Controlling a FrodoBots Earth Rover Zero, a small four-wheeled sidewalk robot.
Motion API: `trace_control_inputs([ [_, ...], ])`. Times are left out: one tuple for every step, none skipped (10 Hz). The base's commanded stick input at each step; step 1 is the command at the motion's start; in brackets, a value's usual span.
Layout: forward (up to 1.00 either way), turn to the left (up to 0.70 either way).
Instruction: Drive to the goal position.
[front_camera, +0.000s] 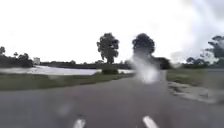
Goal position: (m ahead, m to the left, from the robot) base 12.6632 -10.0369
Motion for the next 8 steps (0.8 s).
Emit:
trace_control_inputs([
  [0.7,0.0],
  [0.7,0.0],
  [0.7,0.0],
  [0.7,0.0],
  [0.7,0.0],
  [0.7,0.0],
  [0.7,0.0],
  [0.7,-0.23],
])
